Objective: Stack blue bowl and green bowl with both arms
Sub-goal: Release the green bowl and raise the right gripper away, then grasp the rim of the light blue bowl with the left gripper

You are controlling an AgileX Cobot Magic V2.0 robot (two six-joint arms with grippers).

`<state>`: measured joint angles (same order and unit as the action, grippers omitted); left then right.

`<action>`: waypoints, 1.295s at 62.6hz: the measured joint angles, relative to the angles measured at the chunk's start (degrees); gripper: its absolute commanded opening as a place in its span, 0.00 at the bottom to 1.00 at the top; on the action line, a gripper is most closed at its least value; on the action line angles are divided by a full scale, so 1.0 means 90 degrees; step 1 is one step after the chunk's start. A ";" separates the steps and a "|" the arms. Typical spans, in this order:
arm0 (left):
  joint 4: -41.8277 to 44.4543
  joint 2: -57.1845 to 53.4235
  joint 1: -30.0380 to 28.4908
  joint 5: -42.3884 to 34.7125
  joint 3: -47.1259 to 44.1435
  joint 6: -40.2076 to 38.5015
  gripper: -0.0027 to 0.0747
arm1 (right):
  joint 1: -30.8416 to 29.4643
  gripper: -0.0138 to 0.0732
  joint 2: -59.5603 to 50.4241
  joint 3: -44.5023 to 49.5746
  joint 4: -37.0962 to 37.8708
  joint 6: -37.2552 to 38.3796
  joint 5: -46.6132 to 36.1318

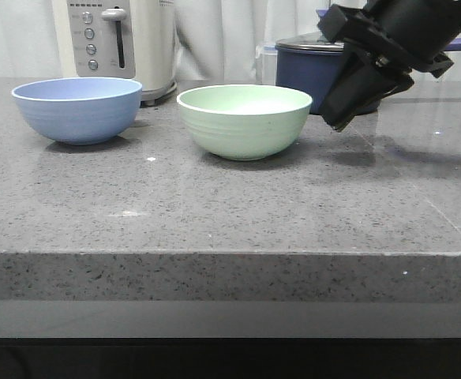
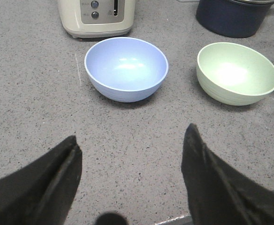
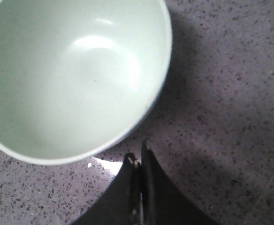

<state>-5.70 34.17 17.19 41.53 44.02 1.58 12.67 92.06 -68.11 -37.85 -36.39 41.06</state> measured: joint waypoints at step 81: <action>0.0120 0.4476 -0.0714 0.0706 0.2696 -0.0114 0.63 | 0.0000 0.09 0.0025 0.0010 -0.0015 -0.0039 -0.0030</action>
<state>-4.62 74.45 10.76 47.89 68.29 0.55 12.67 92.28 -68.02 -37.99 -36.74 40.80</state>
